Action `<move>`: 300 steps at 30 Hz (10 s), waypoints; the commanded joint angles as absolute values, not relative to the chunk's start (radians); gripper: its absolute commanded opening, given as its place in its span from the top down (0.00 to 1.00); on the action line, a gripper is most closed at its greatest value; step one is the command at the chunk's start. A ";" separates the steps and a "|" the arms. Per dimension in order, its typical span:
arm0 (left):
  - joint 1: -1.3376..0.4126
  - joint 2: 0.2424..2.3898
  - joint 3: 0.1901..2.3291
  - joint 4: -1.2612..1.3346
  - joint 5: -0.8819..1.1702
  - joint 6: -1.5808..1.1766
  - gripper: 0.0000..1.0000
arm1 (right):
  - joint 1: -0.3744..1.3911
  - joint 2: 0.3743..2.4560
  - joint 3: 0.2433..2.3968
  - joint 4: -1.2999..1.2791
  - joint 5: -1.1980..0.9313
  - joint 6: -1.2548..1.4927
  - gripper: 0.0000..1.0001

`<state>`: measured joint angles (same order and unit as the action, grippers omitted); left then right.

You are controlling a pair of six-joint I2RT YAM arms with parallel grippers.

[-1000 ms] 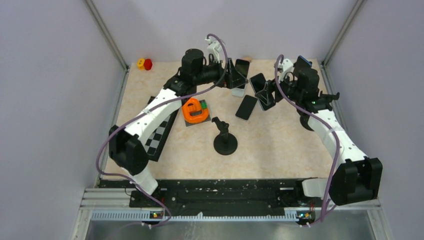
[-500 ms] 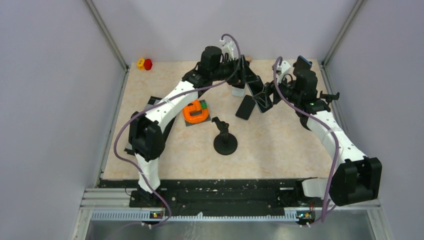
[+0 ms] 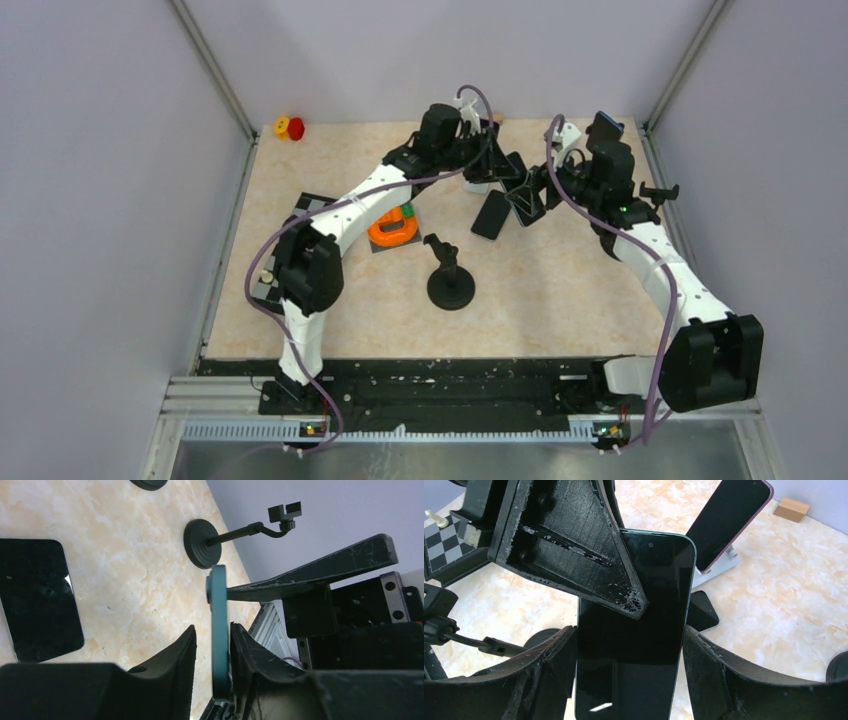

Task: Place the phone on the phone stand
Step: Pick up the phone at the center of the board, then adjust the phone stand at the center of the board.

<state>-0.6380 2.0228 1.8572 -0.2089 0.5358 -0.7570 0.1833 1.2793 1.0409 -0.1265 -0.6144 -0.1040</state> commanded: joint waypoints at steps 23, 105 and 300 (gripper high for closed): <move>-0.522 1.841 1.864 0.007 0.942 -0.548 1.00 | 0.191 1.200 1.082 -0.121 -0.792 -0.187 0.11; -0.615 1.654 1.375 0.492 0.985 -0.708 0.73 | 0.257 1.284 0.778 0.959 -1.171 0.750 1.00; -0.294 1.103 1.179 -0.106 0.997 -0.097 1.00 | 0.546 1.257 1.161 -0.428 -0.700 -0.554 1.00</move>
